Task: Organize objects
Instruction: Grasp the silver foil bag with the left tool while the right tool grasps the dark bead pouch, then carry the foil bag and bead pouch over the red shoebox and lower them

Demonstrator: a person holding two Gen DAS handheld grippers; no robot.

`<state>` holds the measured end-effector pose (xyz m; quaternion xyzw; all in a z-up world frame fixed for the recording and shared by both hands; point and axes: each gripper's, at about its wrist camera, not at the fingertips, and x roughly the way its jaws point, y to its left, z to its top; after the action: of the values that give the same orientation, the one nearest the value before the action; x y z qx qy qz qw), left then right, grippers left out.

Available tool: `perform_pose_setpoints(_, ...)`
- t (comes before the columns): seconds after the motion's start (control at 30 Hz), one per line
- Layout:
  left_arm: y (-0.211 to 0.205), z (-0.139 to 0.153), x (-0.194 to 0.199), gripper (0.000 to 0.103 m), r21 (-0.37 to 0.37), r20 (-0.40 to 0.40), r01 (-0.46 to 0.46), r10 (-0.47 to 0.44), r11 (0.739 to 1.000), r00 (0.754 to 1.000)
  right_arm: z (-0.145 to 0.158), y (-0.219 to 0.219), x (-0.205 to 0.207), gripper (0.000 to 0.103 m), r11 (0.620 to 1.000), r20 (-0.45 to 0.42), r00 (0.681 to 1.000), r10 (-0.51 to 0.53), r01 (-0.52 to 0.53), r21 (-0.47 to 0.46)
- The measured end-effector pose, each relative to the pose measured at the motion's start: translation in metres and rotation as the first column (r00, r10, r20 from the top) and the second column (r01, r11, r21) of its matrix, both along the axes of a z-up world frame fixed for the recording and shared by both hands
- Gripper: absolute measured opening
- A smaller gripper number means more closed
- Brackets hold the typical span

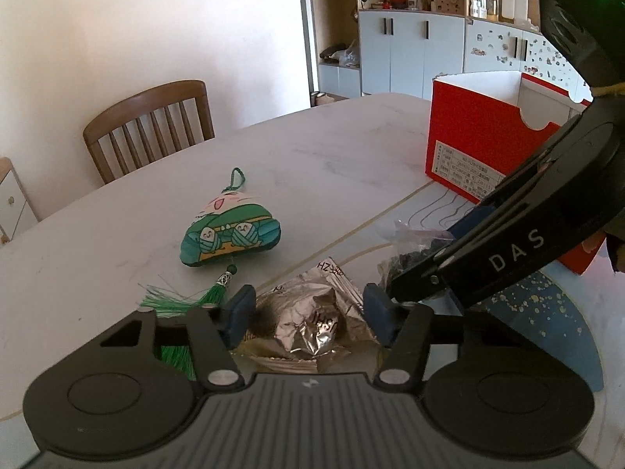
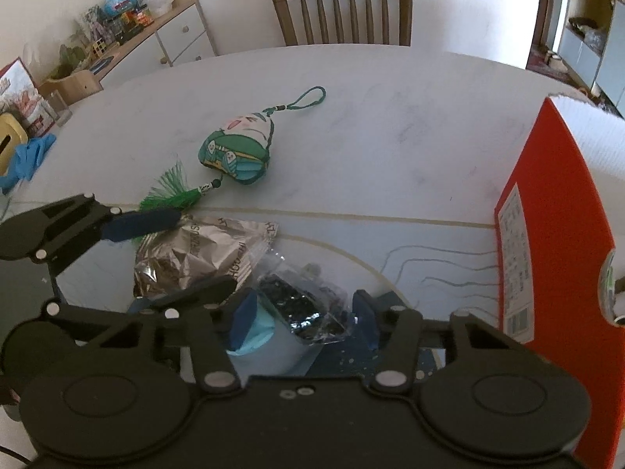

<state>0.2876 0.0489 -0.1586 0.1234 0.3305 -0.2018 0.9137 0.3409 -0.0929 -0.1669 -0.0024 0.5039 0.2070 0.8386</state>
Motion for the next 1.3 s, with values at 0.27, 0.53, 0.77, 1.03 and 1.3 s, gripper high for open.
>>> perform_pose_setpoints(0.27,-0.001,0.005,-0.001,0.031,0.008,0.011,-0.007,0.007,1.000,1.000,0.004,-0.004,-0.004,0.033,0.999,0.003,0.999,-0.040,0.040,0.005)
perform_pose_setpoints(0.53,0.007,0.015,-0.004,0.022,-0.018,0.006,-0.060,0.060,0.998,0.998,0.021,-0.009,-0.021,0.031,0.997,0.044,0.996,-0.079,0.079,0.014)
perform_pose_setpoints(0.77,0.022,0.028,-0.012,0.016,-0.097,-0.046,-0.129,0.125,0.987,0.991,0.043,-0.016,-0.043,0.031,0.995,0.068,0.993,-0.095,0.092,0.035)
perform_pose_setpoints(1.03,0.032,0.042,-0.036,0.016,-0.174,-0.120,-0.191,0.171,0.966,0.978,0.063,-0.028,-0.074,0.031,0.992,0.067,0.991,-0.112,0.108,0.060)
perform_pose_setpoints(1.3,0.017,0.063,-0.072,0.016,-0.201,-0.140,-0.204,0.179,0.958,0.974,0.085,-0.048,-0.103,0.031,0.992,0.089,0.990,-0.110,0.104,0.067)
